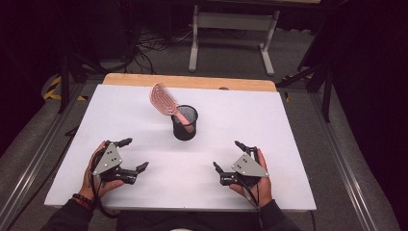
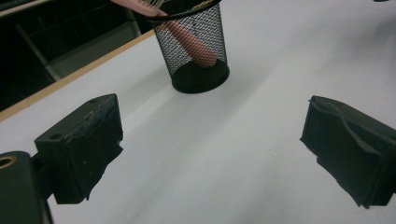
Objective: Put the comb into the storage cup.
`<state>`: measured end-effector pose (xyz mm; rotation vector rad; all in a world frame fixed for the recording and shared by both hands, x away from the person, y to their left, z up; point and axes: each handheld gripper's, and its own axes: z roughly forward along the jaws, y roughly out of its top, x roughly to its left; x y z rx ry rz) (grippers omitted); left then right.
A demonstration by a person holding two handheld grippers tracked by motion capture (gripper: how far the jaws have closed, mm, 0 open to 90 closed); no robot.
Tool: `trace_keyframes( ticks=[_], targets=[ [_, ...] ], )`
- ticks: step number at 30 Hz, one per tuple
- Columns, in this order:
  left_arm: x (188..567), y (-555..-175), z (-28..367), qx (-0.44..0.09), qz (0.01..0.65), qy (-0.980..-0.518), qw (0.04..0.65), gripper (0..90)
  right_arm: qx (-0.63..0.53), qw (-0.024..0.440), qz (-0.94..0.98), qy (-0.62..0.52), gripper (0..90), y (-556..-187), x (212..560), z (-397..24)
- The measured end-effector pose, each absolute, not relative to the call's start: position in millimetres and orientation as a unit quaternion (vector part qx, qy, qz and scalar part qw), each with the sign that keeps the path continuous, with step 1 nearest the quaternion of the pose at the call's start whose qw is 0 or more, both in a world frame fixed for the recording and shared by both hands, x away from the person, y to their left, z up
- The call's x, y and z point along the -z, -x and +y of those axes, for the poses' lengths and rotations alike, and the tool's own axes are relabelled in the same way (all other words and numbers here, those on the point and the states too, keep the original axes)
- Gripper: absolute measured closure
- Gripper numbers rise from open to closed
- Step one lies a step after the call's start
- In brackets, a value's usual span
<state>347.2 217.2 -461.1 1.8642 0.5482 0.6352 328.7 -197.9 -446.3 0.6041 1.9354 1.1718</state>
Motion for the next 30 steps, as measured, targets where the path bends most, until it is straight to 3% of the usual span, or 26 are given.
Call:
trace_keyframes(
  ticks=[5, 30],
  targets=[
    [470.2, -344.8, 222.6, -0.247, 0.249, -0.778, 0.522, 6.0, -0.461, 0.390, 0.760, -0.240, 6.2, -328.5, 446.0, -199.0],
    [470.4, -337.4, 225.1, -0.268, 0.242, -0.781, 0.510, 6.0, -0.459, 0.387, 0.767, -0.227, 6.6, -331.9, 447.5, -193.6]
  ],
)
